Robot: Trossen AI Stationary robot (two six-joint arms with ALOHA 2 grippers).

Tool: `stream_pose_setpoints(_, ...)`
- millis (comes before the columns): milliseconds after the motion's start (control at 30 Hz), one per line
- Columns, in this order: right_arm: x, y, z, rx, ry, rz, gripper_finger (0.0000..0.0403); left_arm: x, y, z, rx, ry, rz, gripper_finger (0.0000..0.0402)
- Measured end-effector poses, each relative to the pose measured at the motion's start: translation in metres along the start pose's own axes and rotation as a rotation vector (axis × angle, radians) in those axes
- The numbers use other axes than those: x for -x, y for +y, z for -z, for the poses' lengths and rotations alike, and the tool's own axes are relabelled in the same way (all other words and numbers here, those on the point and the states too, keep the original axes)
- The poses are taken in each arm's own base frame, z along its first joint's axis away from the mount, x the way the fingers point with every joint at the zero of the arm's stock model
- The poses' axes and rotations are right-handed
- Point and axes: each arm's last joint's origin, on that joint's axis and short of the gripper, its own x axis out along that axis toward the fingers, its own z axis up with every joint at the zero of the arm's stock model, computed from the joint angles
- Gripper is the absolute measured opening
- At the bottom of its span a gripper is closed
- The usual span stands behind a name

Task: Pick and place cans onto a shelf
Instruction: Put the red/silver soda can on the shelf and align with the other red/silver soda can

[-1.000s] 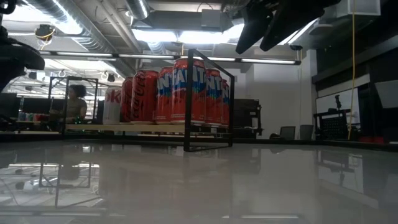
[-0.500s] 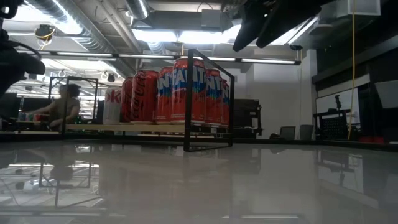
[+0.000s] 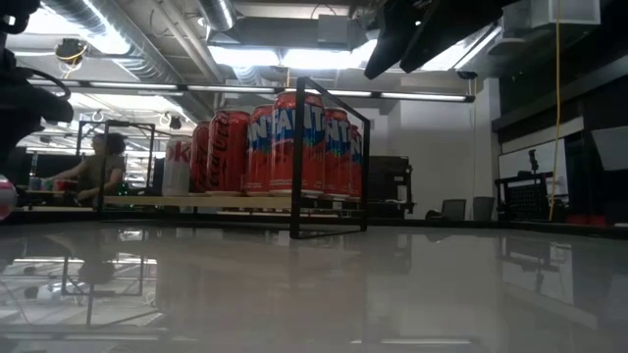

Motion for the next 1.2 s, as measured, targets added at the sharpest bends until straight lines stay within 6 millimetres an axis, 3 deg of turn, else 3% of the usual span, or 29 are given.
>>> stream_pose_setpoints(1200, -0.0001, 0.0000, -0.0001, 0.026, 0.001, 0.000, 0.0390, -0.0039, 0.0017, 0.0006, -0.034, -0.002, -0.085, 0.0291)
